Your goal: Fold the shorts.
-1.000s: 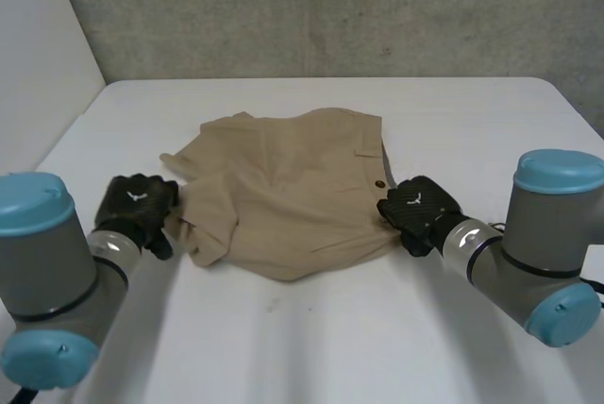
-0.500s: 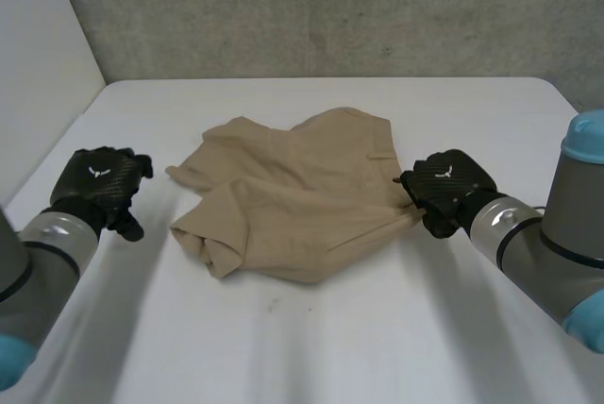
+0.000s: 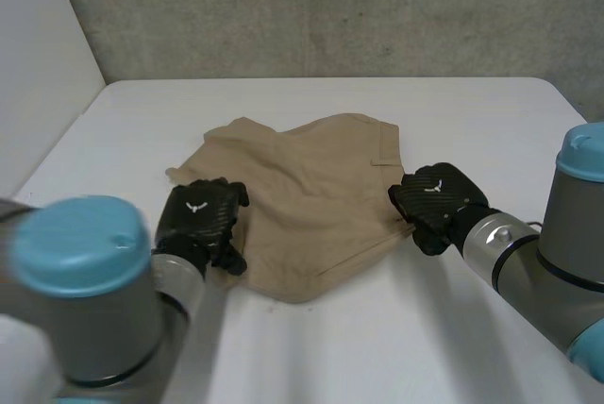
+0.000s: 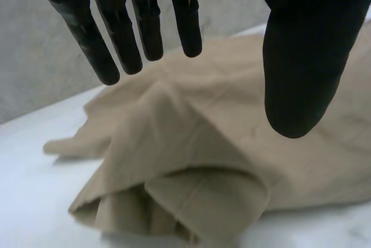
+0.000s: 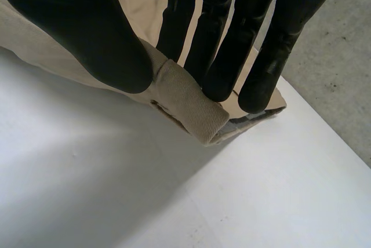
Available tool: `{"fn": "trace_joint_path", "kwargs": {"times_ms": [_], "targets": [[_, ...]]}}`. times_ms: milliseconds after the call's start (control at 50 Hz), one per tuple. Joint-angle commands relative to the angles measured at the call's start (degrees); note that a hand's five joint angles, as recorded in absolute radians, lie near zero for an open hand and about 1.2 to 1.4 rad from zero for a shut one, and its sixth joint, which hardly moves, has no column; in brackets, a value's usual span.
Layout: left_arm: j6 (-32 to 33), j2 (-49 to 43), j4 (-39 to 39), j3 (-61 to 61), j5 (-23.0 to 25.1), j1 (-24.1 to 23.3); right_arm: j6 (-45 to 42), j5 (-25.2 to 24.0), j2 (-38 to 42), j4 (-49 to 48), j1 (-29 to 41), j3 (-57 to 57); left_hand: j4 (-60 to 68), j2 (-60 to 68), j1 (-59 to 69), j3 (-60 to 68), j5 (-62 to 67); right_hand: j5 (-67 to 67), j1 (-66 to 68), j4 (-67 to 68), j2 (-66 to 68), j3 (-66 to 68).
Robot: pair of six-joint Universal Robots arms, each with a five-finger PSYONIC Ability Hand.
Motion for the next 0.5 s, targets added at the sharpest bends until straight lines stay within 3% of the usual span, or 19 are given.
{"fn": "trace_joint_path", "kwargs": {"times_ms": [20, 140, 300, 380, 480, 500], "targets": [[0.32, -10.73, 0.25, 6.11, -7.11, -1.90, -0.13, -0.07, 0.11, -0.22, 0.10, 0.42, 4.15, 3.58, 2.68, 3.27, 3.98, 14.13, 27.63, 11.92, 13.05, 11.97], [0.50, -11.88, 1.04, 5.93, -10.27, -0.58, -0.48, -0.07, 0.20, -0.39, -0.33, 0.51, 4.15, 3.58, 2.68, 3.27, 3.98, 14.13, 27.63, 11.92, 13.05, 11.97], [4.45, -9.34, 2.45, 3.12, -10.62, 1.79, -0.74, 0.02, 0.38, -0.39, -0.77, 0.16, 9.51, 8.95, 8.04, 8.63, 9.34, 14.13, 27.63, 11.92, 13.05, 11.97], [7.79, -6.70, 4.73, 0.93, -10.27, 3.46, -0.74, 0.20, 0.55, -0.39, -0.86, -0.63, 20.28, 19.71, 18.81, 19.40, 20.11, 14.13, 27.63, 11.92, 13.05, 11.97], [13.58, -1.79, 5.88, -1.01, -6.08, 5.13, -0.83, 0.11, 0.20, 0.31, -0.86, -3.53, 54.32, 53.75, 52.85, 53.44, 54.15, 14.13, 27.63, 11.92, 13.05, 11.97], [14.64, -0.91, 5.88, -1.10, -4.75, 5.57, -0.83, 0.11, 0.20, 0.48, -0.86, -3.97, 54.42, 53.86, 52.95, 53.54, 54.25, 14.13, 27.63, 11.92, 13.05, 11.97]]}}
